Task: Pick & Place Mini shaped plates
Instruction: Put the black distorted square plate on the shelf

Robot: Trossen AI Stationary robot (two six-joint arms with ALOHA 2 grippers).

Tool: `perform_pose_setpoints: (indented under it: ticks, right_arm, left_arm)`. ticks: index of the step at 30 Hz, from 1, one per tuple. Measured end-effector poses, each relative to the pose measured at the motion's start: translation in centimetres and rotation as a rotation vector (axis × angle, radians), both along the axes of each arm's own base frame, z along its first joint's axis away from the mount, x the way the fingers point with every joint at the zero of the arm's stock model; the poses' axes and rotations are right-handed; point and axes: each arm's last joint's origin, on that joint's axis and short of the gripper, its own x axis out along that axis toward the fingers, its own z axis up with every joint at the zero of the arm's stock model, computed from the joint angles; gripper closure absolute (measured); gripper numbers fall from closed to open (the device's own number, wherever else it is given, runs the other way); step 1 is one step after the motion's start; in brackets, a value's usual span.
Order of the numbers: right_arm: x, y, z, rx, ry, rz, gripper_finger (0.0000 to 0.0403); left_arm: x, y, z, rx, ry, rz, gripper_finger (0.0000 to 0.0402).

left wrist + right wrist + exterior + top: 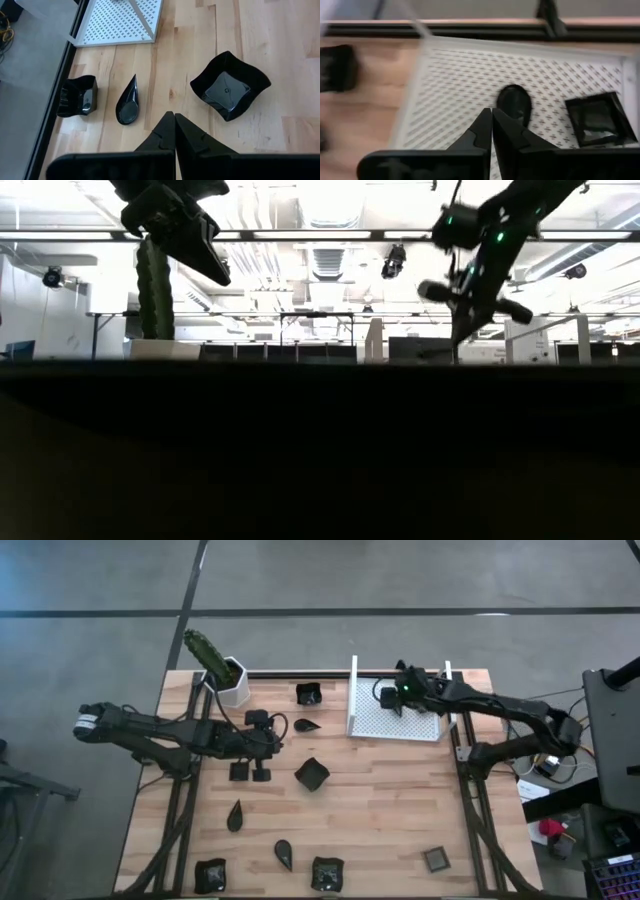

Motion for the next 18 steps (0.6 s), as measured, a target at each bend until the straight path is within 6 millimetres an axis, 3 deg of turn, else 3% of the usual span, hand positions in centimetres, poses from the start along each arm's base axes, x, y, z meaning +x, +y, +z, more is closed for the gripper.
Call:
perform_pose_setpoints:
  ticks: [9,14,18]
  right_arm:
    - [0.5,5.6,2.8,-0.086,-0.083,0.275,0.0394]
    - [0.8,8.3,3.4,-0.098,-0.117,0.394,0.0394]
    - [1.3,10.0,3.5,-0.104,-0.137,0.477,0.0394]
  left_arm:
    - [0.1,0.0,0.1,-0.046,-0.033,0.044,0.0392]
    - [0.7,-0.1,0.0,-0.078,-0.067,0.071,0.0354]
    - [2.0,-0.3,-1.2,-0.133,-0.057,0.106,0.0322]
